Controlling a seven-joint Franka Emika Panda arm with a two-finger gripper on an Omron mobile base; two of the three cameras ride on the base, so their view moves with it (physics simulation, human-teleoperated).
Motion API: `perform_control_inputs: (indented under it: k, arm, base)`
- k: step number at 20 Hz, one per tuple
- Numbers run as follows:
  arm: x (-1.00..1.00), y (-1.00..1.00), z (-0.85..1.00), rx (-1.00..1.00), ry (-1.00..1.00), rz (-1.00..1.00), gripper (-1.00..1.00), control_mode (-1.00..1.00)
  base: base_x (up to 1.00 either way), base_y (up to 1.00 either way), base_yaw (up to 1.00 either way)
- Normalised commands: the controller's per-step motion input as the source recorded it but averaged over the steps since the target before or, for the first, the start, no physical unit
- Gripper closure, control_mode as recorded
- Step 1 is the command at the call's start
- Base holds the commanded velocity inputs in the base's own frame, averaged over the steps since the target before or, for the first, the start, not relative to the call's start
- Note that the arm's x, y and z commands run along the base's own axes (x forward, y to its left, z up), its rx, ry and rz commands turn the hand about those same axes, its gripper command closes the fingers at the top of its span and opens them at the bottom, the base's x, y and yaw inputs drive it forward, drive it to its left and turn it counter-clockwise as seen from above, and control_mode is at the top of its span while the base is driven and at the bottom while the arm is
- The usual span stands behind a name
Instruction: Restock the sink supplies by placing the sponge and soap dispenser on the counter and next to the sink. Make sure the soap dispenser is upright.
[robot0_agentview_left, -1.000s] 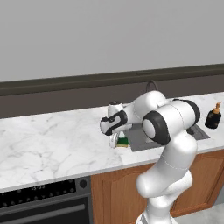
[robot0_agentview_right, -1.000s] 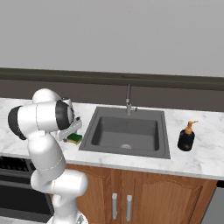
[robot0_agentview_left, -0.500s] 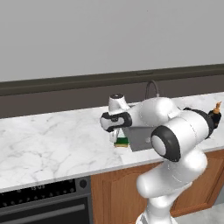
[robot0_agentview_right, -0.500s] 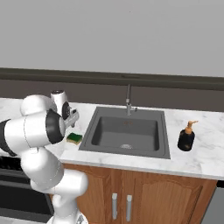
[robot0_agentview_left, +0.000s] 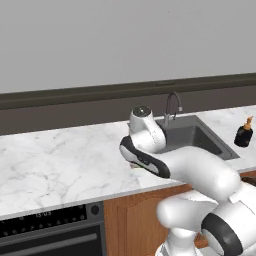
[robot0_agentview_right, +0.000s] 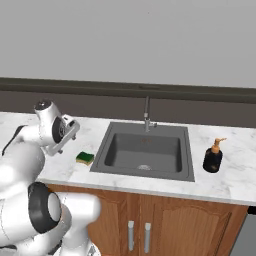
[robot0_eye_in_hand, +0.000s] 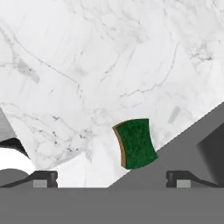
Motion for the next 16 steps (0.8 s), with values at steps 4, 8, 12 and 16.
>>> perform_control_inputs:
  k: [4, 8, 12, 16]
  arm:
    - [-0.9, 0.0, 0.73, 0.03, -0.22, 0.0, -1.0, -1.0]
    - [-0.28, -0.23, 1.0, 0.09, -0.1, -0.02, -1.0, -1.0]
    - [-0.16, -0.37, 0.92, 0.1, -0.06, -0.02, -1.0, -1.0]
    - [-0.15, -0.32, 0.23, 0.11, 0.0, 0.0, -1.0, -1.0]
  base:
    - [0.0, 0.0, 0.0]
    - [0.0, 0.0, 0.0]
    - [0.0, 0.0, 0.0]
    - [0.0, 0.0, 0.0]
